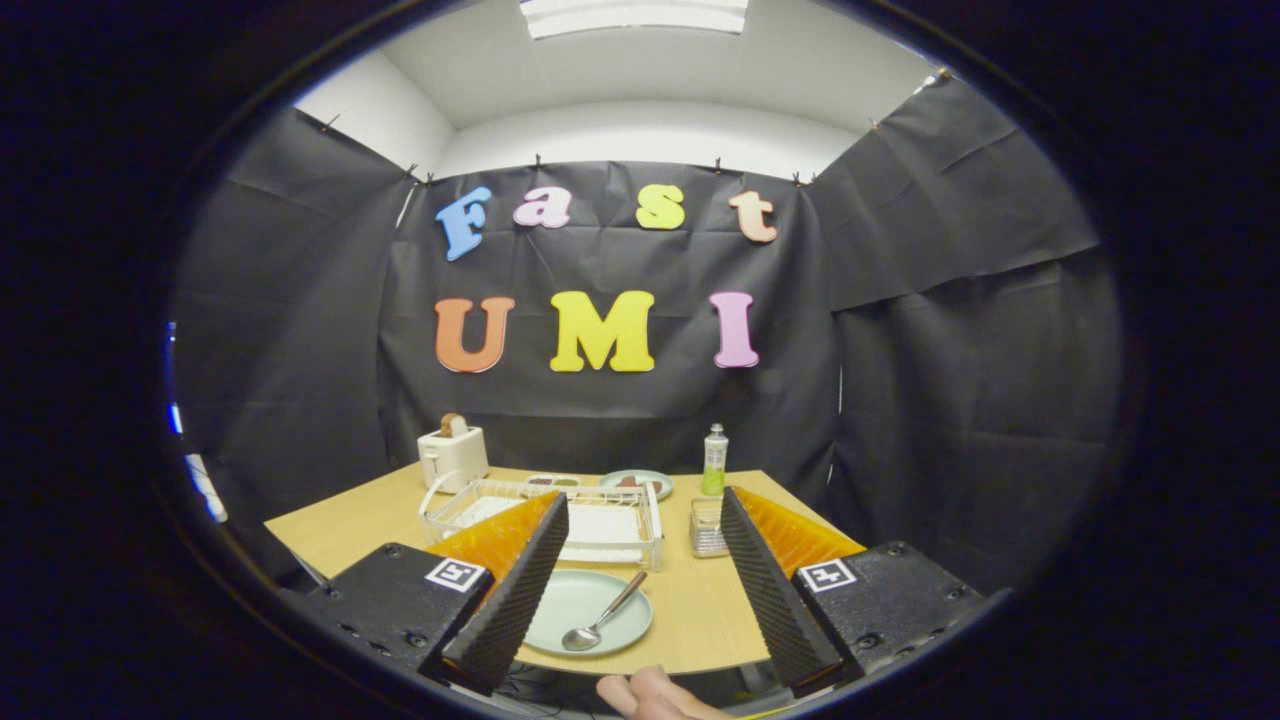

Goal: Take the plate from the dish rack, then take the spoon from the basket and place it into the plate.

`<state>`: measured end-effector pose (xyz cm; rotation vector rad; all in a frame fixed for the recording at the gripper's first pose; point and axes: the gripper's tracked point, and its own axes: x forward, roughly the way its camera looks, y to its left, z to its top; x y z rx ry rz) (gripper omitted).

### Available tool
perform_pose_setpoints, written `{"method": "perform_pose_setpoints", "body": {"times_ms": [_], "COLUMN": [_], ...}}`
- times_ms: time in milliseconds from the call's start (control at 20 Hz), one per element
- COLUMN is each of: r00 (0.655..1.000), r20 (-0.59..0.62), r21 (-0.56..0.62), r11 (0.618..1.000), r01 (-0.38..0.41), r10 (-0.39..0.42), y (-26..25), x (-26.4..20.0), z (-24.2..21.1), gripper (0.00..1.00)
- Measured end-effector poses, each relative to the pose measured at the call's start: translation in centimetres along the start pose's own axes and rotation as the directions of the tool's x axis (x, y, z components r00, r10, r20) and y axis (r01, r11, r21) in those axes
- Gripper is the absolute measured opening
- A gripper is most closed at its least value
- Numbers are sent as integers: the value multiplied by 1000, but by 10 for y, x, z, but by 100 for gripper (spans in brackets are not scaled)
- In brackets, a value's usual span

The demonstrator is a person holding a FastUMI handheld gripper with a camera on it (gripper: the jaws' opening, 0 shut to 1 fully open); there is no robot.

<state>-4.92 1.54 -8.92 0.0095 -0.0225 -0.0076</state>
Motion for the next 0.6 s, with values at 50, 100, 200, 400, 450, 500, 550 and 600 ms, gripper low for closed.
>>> {"method": "perform_pose_setpoints", "body": {"times_ms": [50, 100, 200, 400, 450, 500, 550, 600], "r00": [1000, 1000, 1000, 1000, 1000, 1000, 1000, 1000], "r20": [5, 9, 5, 17, 20, 15, 9, 7], "r21": [5, 10, 23, 47, 47, 49, 55, 55], "r11": [1000, 1000, 999, 999, 999, 999, 998, 998], "r01": [1, 0, -24, -26, -17, -14, -11, -15], "r10": [-1, 0, 24, 26, 16, 13, 10, 14], "y": [0, -3, -1, -9, -12, -12, -12, -11], "x": [-1, -1, -4, -7, -6, -8, -8, -10], "z": [2, 4, 3, 7, 8, 5, 4, 4], "gripper": [98, 98, 98, 98, 98, 98, 98, 98]}}
